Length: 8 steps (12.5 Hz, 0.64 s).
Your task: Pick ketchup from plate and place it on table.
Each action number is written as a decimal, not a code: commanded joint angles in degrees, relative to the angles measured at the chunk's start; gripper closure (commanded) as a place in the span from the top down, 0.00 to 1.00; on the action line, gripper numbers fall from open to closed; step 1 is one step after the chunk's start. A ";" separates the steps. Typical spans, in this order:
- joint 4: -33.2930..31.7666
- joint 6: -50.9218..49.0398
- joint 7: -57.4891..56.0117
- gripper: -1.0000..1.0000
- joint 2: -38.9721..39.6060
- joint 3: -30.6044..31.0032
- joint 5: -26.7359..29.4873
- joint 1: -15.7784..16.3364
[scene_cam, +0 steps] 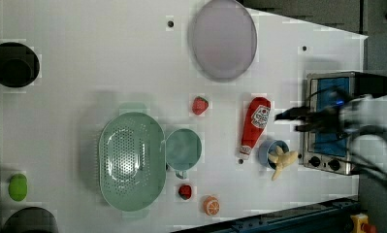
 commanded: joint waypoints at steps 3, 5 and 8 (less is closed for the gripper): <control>15.86 -21.82 22.39 1.00 -11.91 1.15 -0.38 0.48; 20.81 -28.13 24.05 1.00 -12.56 1.24 -1.79 0.49; 25.60 -32.85 24.05 1.00 -12.57 1.28 -5.33 0.49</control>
